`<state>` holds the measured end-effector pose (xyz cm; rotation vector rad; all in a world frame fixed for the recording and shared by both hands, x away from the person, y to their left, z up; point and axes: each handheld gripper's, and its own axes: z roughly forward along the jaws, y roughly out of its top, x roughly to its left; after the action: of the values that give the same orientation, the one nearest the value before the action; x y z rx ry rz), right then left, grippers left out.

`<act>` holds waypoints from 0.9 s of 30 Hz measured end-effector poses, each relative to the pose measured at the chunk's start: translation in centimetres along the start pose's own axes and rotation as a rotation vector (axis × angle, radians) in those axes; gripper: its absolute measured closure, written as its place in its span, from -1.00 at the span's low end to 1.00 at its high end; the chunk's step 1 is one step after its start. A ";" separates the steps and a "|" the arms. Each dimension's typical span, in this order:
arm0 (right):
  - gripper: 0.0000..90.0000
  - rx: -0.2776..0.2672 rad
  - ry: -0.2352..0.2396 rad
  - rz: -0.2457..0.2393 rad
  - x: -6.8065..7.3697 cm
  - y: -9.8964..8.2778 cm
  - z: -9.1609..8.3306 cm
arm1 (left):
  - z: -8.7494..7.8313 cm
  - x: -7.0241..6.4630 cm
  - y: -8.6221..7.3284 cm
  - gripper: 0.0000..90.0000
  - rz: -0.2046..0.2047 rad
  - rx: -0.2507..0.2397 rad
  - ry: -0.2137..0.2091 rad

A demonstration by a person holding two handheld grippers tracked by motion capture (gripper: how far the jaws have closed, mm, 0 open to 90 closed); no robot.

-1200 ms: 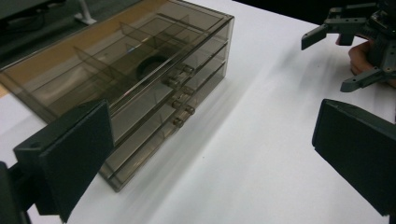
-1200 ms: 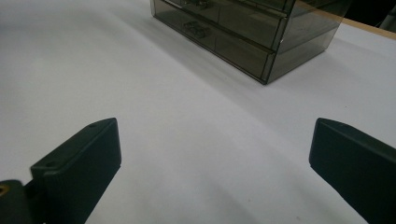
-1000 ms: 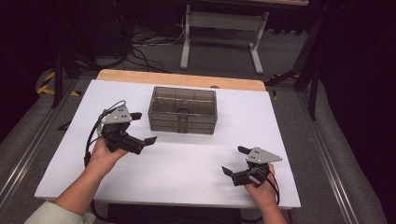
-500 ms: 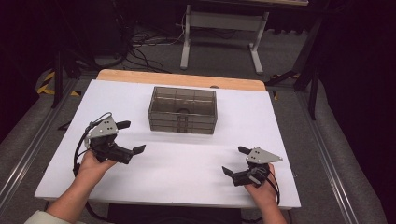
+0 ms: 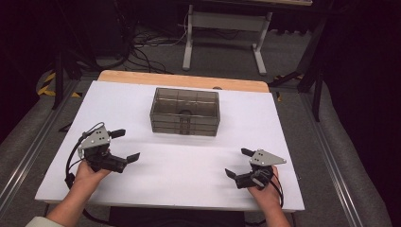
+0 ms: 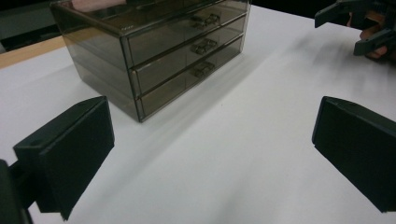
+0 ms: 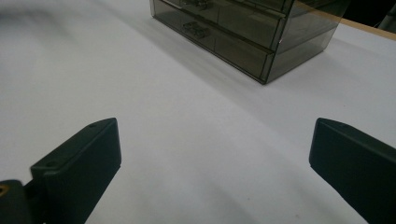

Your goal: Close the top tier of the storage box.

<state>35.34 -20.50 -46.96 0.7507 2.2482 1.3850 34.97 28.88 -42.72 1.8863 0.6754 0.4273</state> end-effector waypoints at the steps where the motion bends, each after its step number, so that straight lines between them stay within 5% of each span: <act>1: -0.94 0.000 0.000 0.000 0.0 0.0 0.0 | 0.0 0.0 0.0 -1.00 0.000 0.000 0.000; 11: -0.94 -0.001 0.000 -0.004 0.0 0.0 0.0 | -0.7 0.4 -3.5 -1.00 -0.034 -0.034 0.037; 19: -0.94 0.001 0.003 -0.008 0.1 0.0 0.0 | -1.0 1.2 -4.5 -1.00 -0.066 -0.035 0.078; 23: -0.94 0.000 0.005 -0.006 0.1 0.0 -0.1 | -1.1 1.2 -4.8 -1.00 -0.010 -0.005 0.113; 27: -0.94 -0.001 0.006 -0.008 0.1 0.0 0.0 | -1.2 0.9 -5.0 -1.00 0.000 0.000 0.115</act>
<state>35.24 -20.47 -46.94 0.7377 2.2522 1.3868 33.74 31.83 -46.85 1.8723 0.7512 0.5386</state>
